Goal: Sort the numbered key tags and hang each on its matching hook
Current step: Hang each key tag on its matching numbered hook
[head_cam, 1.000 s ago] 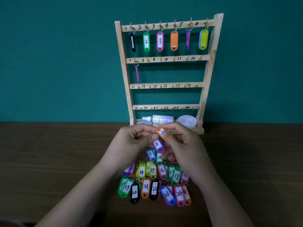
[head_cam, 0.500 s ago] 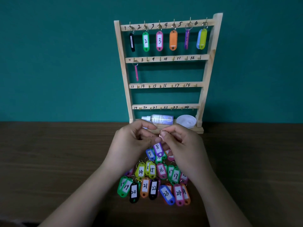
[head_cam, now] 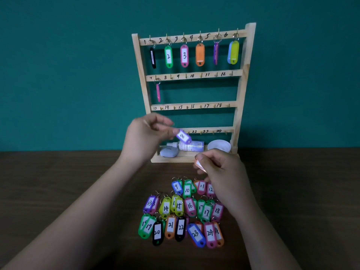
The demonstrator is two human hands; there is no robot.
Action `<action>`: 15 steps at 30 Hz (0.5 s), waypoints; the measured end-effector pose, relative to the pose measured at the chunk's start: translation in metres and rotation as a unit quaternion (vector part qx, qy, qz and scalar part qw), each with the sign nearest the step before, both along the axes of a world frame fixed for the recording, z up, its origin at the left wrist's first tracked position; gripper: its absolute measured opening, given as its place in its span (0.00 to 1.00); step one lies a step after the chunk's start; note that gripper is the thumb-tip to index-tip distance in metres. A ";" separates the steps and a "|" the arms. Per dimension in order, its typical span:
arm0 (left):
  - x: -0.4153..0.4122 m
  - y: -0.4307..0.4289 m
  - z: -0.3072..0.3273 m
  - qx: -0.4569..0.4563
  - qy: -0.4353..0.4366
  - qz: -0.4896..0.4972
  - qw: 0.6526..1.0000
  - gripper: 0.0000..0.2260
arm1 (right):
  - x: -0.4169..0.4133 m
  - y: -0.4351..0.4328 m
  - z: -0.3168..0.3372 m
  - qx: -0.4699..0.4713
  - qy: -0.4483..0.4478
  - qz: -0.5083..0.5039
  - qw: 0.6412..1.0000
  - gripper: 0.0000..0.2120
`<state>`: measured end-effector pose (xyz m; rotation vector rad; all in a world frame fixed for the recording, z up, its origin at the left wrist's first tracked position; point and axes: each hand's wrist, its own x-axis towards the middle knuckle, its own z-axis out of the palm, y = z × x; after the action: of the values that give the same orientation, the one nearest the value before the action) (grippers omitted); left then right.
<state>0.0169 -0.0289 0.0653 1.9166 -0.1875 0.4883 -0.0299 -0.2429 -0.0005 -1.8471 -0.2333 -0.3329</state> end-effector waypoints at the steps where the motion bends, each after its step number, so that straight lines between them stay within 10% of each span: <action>1: 0.007 0.001 0.008 -0.005 -0.011 0.006 1.000 0.09 | 0.000 0.000 0.000 0.002 -0.002 0.000 1.000 0.08; 15: 0.060 -0.001 0.085 0.072 -0.176 0.121 0.974 0.02 | -0.001 0.000 -0.001 0.002 -0.007 0.002 1.000 0.07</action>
<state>0.0767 -0.0297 0.1507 1.9910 -0.2256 1.0037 -0.0308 -0.2425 -0.0015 -1.8400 -0.2442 -0.3431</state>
